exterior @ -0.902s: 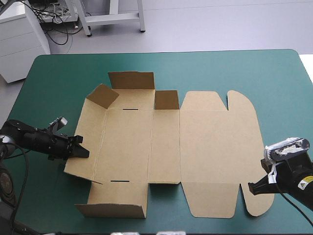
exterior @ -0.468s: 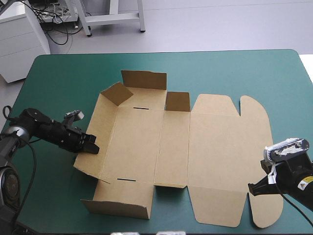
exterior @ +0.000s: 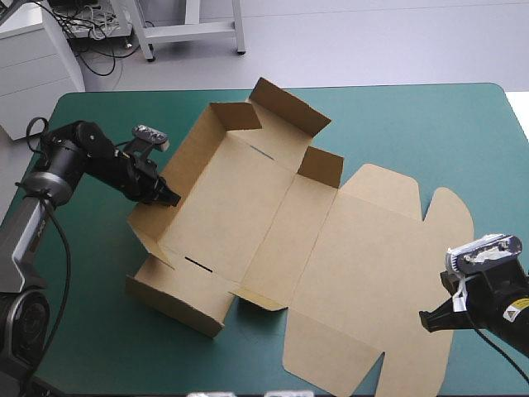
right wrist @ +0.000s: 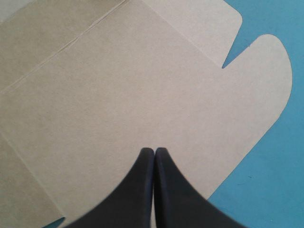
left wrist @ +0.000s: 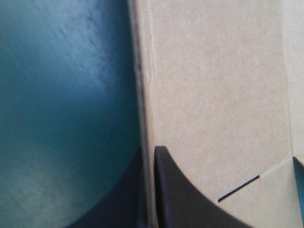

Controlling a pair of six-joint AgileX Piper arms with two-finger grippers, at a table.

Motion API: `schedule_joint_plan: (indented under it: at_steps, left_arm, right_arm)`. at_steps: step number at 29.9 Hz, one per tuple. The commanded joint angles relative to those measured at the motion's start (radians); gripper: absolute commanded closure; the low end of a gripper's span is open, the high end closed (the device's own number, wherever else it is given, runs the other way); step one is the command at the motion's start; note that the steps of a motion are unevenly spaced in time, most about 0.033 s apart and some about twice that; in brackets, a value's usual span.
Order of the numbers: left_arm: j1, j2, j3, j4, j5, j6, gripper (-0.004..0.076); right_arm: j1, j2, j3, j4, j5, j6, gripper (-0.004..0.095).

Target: Fold the box

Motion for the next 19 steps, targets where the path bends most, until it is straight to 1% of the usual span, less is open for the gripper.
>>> schedule_joint_plan:
  at_steps: [1,7,13,16,19]
  left_arm:
    - [-0.081,-0.041,-0.142,0.085,-0.048,0.003,0.0756]
    - [-0.244,-0.041,-0.28,0.295,-0.122,0.027,0.0756]
    - [-0.423,-0.041,-0.284,0.521,-0.243,0.049,0.0756]
    - [-0.485,-0.041,-0.284,0.56,-0.295,0.084,0.0756]
    - [-0.518,-0.041,-0.282,0.55,-0.306,0.149,0.0756]
  right_arm:
    - [-0.007,0.003,-0.024,0.011,-0.056,-0.005,0.0931]
    - [-0.007,0.003,-0.024,0.011,-0.075,-0.005,0.0931]
    - [-0.007,0.003,-0.024,0.011,-0.077,0.006,0.0931]
    - [-0.007,0.003,-0.024,0.011,-0.077,0.006,0.0931]
    - [-0.007,0.003,-0.024,0.009,-0.077,0.006,0.0931]
